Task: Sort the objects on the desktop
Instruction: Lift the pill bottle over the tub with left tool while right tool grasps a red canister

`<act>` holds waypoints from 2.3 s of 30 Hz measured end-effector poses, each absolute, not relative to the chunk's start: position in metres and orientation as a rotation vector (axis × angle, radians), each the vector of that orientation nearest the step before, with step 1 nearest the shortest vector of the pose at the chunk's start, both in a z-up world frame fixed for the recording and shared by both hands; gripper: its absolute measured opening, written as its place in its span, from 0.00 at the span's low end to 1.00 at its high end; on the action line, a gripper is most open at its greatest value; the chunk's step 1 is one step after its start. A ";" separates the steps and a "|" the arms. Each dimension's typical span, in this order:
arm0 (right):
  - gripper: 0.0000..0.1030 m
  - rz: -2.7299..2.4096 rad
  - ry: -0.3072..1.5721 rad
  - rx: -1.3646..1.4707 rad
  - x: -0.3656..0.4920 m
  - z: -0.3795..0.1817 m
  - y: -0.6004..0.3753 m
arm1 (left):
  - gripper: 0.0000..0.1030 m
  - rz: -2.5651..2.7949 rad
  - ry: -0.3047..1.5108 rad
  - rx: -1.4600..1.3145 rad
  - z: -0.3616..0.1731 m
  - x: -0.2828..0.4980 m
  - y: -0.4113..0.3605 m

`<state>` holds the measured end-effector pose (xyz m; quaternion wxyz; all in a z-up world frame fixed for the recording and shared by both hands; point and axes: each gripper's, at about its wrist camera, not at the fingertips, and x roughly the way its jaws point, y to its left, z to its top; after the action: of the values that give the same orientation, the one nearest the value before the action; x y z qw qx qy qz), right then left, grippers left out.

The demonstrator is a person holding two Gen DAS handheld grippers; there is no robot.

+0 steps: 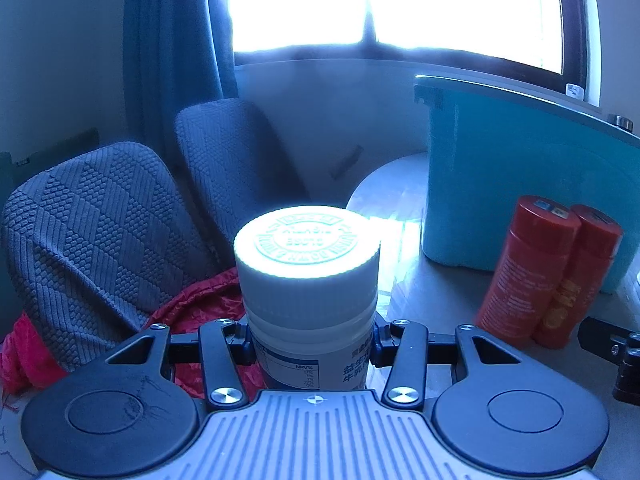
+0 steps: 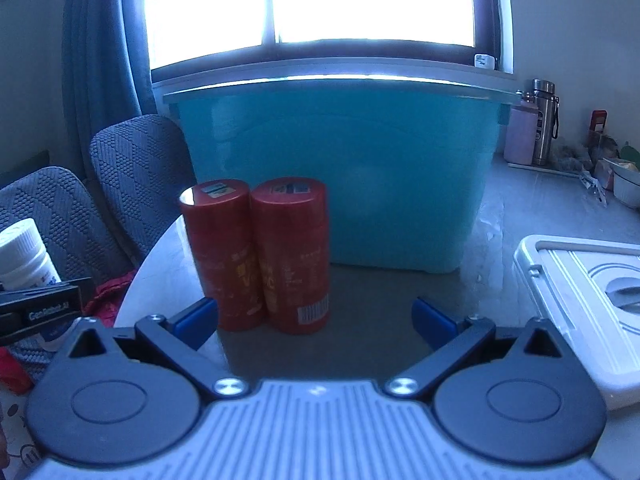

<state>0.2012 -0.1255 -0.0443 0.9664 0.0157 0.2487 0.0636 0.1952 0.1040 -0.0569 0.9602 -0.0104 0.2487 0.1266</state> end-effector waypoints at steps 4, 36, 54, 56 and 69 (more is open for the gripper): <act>1.00 0.117 0.518 0.047 0.214 -0.048 -0.126 | 0.47 0.261 0.502 -0.026 -0.057 0.205 0.108; 1.00 0.065 0.563 0.033 0.278 -0.068 -0.111 | 0.47 0.251 0.499 -0.027 -0.058 0.249 0.129; 0.48 0.091 0.571 -0.044 0.279 -0.073 -0.095 | 0.47 0.265 0.499 -0.023 -0.047 0.257 0.134; 0.48 0.089 0.566 -0.044 0.274 -0.065 -0.098 | 0.47 0.258 0.489 -0.034 -0.034 0.254 0.133; 0.48 0.065 0.466 -0.041 0.231 0.072 -0.129 | 0.47 0.102 0.405 -0.030 0.095 0.240 0.104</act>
<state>0.2305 -0.1293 0.0716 0.9722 -0.0202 0.2309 0.0324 0.2401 0.1040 0.0955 0.9782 -0.0150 0.2009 0.0505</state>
